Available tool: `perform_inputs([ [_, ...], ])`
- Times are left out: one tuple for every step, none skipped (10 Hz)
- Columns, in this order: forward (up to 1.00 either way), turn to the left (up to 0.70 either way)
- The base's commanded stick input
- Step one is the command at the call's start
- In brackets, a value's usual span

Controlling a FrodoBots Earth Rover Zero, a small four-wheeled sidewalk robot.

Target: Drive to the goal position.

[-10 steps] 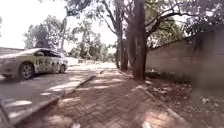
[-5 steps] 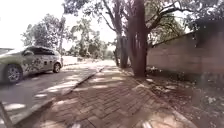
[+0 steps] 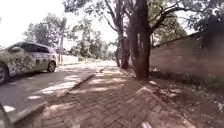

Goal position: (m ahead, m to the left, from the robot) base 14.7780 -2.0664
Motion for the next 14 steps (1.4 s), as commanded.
perform_inputs([
  [0.5, 0.0],
  [0.5, 0.0],
  [0.5, 0.0],
  [0.5, 0.0],
  [0.5, 0.0],
  [0.5, 0.0],
  [0.5, 0.0],
  [0.5, 0.0],
  [0.5, 0.0],
  [0.5, 0.0],
  [0.5, 0.0],
  [0.5, 0.0],
  [0.5, 0.0],
  [0.5, 0.0],
])
